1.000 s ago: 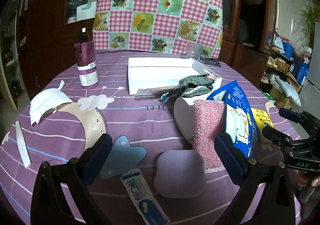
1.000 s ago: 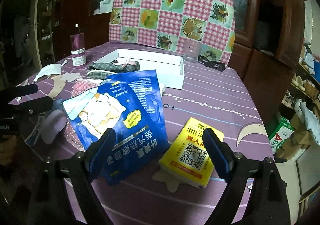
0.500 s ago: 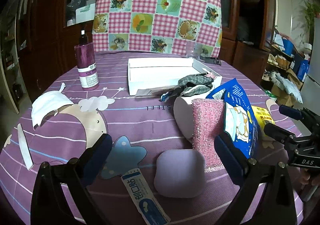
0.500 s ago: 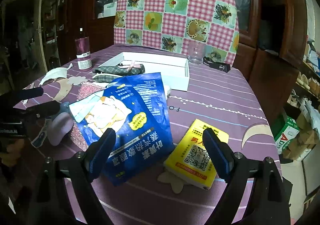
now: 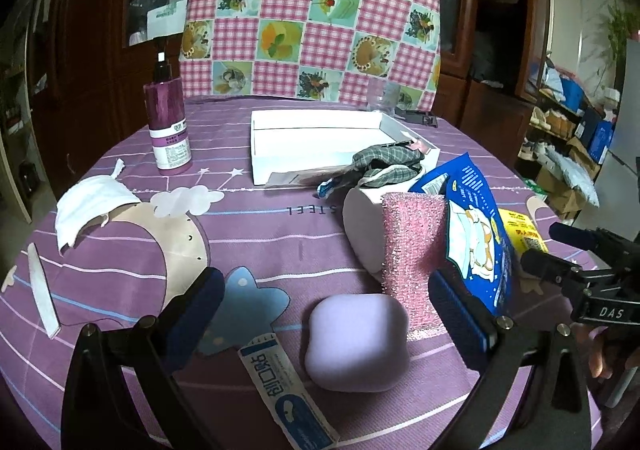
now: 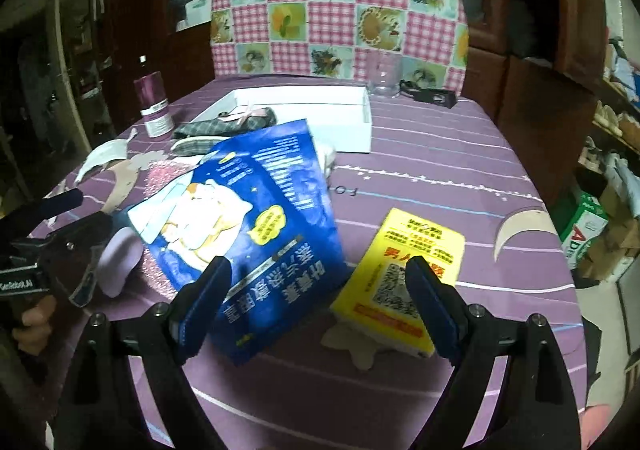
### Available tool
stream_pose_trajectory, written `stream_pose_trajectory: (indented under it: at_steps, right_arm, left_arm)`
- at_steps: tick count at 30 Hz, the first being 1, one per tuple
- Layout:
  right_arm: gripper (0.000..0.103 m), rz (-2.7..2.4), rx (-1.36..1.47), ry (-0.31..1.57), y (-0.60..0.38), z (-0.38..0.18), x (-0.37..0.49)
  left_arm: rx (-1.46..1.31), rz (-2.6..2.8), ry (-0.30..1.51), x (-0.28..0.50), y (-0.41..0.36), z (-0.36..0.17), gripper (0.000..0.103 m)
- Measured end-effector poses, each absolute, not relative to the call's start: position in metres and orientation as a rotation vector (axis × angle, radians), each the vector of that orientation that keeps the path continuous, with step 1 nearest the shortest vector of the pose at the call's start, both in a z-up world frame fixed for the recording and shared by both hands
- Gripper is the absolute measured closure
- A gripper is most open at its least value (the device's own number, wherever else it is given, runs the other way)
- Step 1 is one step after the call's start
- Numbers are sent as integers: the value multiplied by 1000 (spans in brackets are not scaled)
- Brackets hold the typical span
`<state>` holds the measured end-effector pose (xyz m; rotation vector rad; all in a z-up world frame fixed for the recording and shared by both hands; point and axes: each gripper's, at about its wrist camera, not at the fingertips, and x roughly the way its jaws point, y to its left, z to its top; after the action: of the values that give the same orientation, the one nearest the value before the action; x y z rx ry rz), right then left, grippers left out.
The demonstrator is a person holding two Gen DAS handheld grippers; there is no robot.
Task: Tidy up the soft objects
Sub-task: 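Move both tools toward the pink pad and yellow card on the table, then grasp the pink glittery pad with left tool while right tool grasps yellow card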
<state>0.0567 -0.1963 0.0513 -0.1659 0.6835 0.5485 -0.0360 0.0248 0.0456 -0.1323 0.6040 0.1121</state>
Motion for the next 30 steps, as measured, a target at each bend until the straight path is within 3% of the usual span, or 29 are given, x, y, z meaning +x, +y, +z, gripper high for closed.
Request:
stream_pose_trajectory:
  at_steps: [18,25,30]
  right_arm:
    - [14,527,-135,594,-215,122,30]
    - [14,549,-170,528,-190,151,40]
    - [14,585,-157,605,-171,147,77]
  left_arm:
    - [-39,157,570,-49,-1,89,0]
    - [-91,72,637,-17,-4,121,0]
    - [-215,58,685,22,17,132,0]
